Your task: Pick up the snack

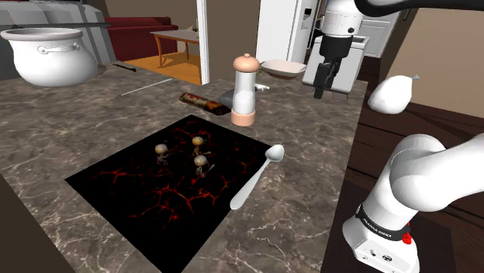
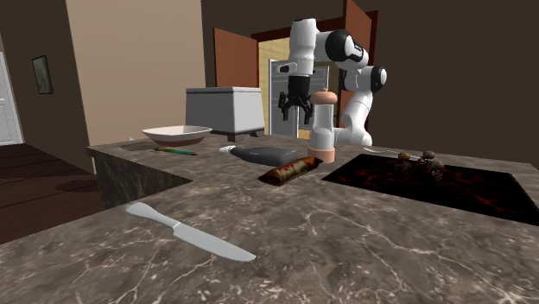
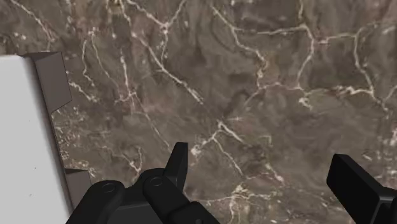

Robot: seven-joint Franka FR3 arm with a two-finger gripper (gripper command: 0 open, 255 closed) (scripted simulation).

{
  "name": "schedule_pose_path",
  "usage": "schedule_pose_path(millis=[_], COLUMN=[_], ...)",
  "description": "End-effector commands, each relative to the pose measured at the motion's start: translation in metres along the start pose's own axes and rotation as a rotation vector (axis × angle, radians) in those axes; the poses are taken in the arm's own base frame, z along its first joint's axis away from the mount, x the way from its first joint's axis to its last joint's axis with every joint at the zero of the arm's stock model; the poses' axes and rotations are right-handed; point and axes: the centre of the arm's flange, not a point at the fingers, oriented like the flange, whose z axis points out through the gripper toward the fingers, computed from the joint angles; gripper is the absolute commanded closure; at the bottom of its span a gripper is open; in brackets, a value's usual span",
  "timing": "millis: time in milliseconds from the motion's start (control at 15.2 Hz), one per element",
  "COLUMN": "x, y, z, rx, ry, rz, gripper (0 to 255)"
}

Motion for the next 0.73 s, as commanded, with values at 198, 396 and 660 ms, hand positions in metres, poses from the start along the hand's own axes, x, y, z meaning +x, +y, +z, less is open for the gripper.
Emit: schedule_pose_path(millis=[198,396,660], x=[0.032,0.064,0.108], y=[-0.022,-0.044,-0.073], z=[0.001,0.002,0.003], rx=[0.004,0.008,0.013], ry=[0.001,0.002,0.004], rz=[0.005,0.011,0.018], gripper=[0,0,0])
